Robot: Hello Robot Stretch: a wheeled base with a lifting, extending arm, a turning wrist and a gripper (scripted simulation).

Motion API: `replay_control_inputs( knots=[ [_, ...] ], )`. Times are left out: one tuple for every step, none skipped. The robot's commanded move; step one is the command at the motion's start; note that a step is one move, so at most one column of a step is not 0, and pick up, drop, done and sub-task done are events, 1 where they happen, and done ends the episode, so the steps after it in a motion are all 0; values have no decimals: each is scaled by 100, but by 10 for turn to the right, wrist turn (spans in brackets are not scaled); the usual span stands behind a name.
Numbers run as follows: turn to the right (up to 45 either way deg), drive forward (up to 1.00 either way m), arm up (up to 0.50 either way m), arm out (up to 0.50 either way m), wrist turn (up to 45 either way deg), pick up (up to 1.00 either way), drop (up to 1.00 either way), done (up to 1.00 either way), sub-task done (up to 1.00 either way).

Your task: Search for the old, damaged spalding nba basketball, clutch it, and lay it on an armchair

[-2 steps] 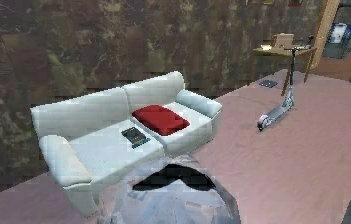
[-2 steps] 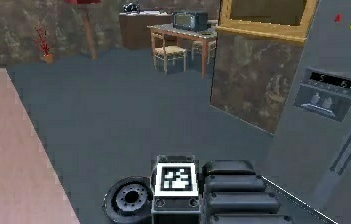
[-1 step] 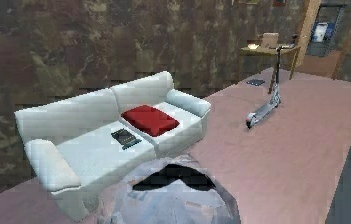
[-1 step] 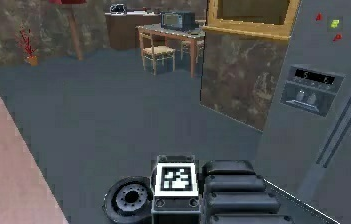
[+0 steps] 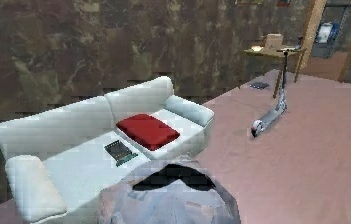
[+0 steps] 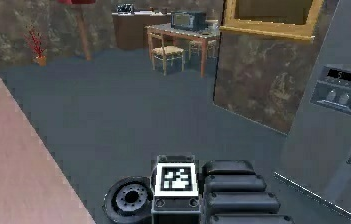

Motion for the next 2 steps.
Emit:
replay_control_inputs(
  knots=[
    [-450, 0, 0, 0, 0, 0, 0, 0, 0],
    [-450, 0, 0, 0, 0, 0, 0, 0, 0]
  ],
)
